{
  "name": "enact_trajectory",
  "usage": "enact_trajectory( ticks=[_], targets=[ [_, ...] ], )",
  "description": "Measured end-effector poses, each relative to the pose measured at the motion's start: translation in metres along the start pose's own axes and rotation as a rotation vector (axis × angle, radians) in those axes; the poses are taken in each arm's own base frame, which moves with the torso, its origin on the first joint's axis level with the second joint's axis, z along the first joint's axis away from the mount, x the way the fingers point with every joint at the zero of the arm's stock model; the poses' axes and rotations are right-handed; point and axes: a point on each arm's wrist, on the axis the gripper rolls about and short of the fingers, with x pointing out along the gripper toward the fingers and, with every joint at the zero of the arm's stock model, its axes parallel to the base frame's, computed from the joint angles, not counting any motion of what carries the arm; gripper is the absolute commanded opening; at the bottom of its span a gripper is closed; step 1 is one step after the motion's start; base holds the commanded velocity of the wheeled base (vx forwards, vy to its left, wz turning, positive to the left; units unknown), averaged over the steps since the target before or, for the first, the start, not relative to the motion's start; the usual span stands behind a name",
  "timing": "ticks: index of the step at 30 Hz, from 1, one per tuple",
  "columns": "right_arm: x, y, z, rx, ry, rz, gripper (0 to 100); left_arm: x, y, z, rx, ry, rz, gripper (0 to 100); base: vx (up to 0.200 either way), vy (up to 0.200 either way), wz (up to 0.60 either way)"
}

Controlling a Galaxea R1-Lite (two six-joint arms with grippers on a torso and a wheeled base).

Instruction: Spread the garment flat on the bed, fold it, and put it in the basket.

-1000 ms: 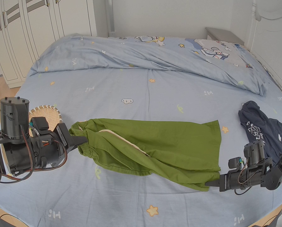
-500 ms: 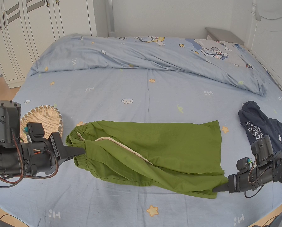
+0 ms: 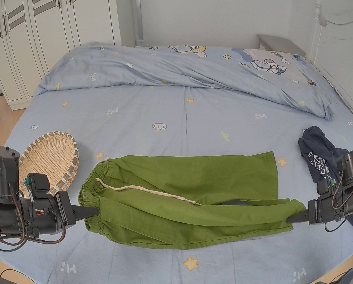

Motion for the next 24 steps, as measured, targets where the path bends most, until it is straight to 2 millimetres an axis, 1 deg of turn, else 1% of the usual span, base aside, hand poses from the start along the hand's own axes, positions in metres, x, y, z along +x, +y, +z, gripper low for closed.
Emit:
enact_trajectory(
  ticks=[4,12,18,24],
  targets=[
    [0.003,-0.004,0.009,0.01,-0.011,0.003,0,-0.001,0.002,-0.003,0.001,0.005,0.002,0,0.0,0.0,0.0],
    [0.018,-0.016,0.02,0.037,0.007,-0.012,0,-0.001,0.006,-0.008,0.007,0.017,0.01,0,0.0,0.0,0.0],
    [0.026,-0.022,0.014,0.067,0.078,-0.018,0,-0.001,0.006,-0.009,0.012,0.02,0.011,0,0.0,0.0,0.0],
    [0.023,-0.019,-0.003,0.123,0.198,-0.028,0,-0.001,0.006,-0.009,0.012,0.019,0.011,0,0.0,0.0,0.0]
  ],
)
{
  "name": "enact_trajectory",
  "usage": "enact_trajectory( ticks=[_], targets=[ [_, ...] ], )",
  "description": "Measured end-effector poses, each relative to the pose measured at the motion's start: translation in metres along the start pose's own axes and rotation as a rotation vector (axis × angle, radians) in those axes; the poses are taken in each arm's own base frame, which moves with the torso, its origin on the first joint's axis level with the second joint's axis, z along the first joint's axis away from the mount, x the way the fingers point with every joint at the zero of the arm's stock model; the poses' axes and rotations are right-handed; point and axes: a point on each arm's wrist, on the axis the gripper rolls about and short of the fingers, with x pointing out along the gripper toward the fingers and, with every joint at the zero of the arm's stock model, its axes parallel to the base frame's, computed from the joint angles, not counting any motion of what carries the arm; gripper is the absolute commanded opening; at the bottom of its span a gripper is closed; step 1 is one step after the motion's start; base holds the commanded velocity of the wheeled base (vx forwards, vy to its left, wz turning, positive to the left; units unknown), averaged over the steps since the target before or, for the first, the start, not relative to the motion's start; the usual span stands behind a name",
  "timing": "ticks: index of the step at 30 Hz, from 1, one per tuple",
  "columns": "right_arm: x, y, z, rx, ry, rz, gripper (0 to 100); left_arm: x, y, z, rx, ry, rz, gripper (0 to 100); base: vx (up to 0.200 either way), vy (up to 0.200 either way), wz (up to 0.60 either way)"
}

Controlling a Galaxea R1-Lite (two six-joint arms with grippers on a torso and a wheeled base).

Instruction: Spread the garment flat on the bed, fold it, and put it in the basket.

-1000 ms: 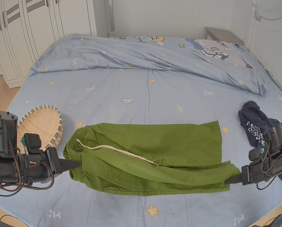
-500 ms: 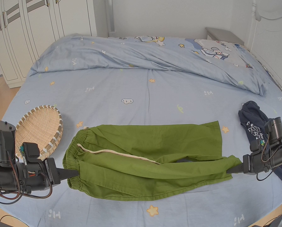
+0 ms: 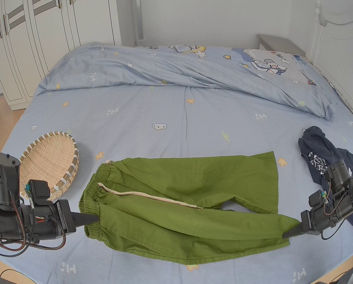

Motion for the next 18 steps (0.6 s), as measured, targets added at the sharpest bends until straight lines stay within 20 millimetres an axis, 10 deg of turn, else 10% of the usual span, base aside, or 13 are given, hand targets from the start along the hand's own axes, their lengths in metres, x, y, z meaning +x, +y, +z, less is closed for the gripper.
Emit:
enact_trajectory(
  ticks=[12,13,18],
  targets=[
    [0.002,0.0,-0.02,-0.048,0.12,-0.02,0,0.0,0.0,0.0,0.0,0.0,-0.002,0,0.0,0.0,0.0],
    [0.003,-0.001,-0.02,-0.047,0.123,-0.021,100,0.0,0.0,0.0,0.0,-0.001,-0.001,0,0.0,0.0,0.0],
    [0.007,-0.004,-0.02,-0.038,0.137,-0.025,100,0.0,0.0,0.0,0.001,-0.001,-0.002,0,0.0,0.0,0.0]
  ],
)
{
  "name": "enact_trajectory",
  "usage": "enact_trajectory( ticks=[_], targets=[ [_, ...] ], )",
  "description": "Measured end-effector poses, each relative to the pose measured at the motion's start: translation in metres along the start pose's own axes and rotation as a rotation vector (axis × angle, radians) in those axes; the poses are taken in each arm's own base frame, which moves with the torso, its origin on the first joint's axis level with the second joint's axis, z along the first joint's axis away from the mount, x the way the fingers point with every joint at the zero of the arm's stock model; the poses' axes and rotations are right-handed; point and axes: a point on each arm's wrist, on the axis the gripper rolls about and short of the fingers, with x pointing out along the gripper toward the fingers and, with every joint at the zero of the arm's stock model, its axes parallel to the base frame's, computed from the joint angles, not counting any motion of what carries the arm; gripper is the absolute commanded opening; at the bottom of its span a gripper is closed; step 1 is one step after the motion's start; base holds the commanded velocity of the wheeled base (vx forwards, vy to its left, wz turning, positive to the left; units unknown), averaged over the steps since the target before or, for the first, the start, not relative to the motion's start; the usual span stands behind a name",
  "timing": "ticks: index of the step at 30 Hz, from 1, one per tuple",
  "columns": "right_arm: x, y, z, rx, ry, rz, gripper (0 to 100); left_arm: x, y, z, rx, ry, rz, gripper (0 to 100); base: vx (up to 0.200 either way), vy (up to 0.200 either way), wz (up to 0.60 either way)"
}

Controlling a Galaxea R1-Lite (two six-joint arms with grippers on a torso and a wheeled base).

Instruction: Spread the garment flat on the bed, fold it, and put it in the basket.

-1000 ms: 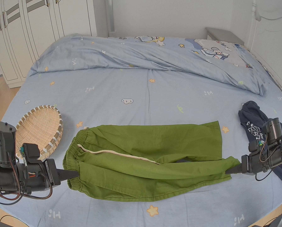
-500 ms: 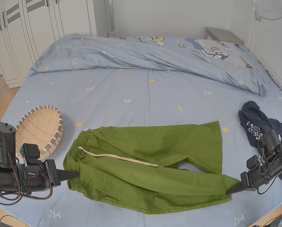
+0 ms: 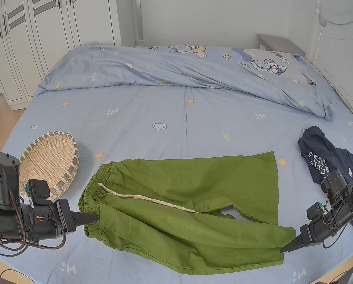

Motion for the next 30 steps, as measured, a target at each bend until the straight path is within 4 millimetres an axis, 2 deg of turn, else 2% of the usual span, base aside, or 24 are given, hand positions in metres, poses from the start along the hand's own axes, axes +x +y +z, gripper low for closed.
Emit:
enact_trajectory(
  ticks=[7,21,30],
  targets=[
    [0.001,-0.001,-0.001,0.003,0.014,0.001,100,0.0,0.0,0.0,0.001,0.0,0.0,0,0.0,0.0,0.0],
    [0.013,0.0,-0.027,-0.127,0.104,0.019,100,0.0,0.001,-0.001,0.0,0.003,0.001,0,0.0,0.0,0.0],
    [0.026,0.004,-0.016,-0.202,0.058,0.036,100,0.0,0.0,0.0,0.0,0.003,0.001,0,0.0,0.0,0.0]
  ],
)
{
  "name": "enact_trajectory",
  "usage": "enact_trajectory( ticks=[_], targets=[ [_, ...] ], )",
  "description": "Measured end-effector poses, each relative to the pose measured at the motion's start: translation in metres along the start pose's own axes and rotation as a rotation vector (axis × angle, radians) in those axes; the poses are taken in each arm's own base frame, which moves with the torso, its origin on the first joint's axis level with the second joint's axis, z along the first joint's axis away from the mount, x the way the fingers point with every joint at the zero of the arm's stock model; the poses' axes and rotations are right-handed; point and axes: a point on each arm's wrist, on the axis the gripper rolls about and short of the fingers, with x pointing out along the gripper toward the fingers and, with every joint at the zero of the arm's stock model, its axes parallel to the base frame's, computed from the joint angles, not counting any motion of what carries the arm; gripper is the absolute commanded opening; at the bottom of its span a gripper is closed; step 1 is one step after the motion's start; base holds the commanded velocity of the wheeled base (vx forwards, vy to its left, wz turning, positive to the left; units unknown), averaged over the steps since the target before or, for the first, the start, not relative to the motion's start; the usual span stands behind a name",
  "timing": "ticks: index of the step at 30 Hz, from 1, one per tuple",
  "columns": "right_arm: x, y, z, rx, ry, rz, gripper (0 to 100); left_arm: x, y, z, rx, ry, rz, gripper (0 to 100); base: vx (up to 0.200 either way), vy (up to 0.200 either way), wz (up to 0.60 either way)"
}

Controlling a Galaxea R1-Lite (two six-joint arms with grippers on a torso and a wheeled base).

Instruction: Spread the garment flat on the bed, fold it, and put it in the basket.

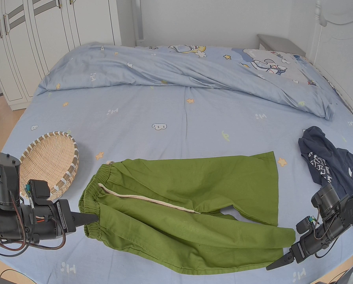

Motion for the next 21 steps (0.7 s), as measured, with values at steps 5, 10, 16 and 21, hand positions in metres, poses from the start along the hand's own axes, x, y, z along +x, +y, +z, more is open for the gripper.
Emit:
enact_trajectory(
  ticks=[5,10,16,21],
  targets=[
    [0.007,-0.003,0.002,0.001,0.002,0.001,100,0.0,0.0,0.001,0.001,-0.003,-0.001,0,0.0,0.0,0.0],
    [0.013,-0.007,0.005,0.004,0.007,0.002,100,0.0,-0.001,0.001,0.001,-0.004,-0.002,0,0.0,0.0,0.0],
    [0.017,-0.009,0.008,-0.005,-0.016,0.01,100,0.0,0.0,0.001,0.0,-0.004,-0.001,0,0.0,0.0,0.0],
    [0.019,-0.008,0.009,-0.033,-0.05,0.014,100,0.0,-0.001,0.001,0.0,-0.004,-0.001,0,0.0,0.0,0.0]
  ],
)
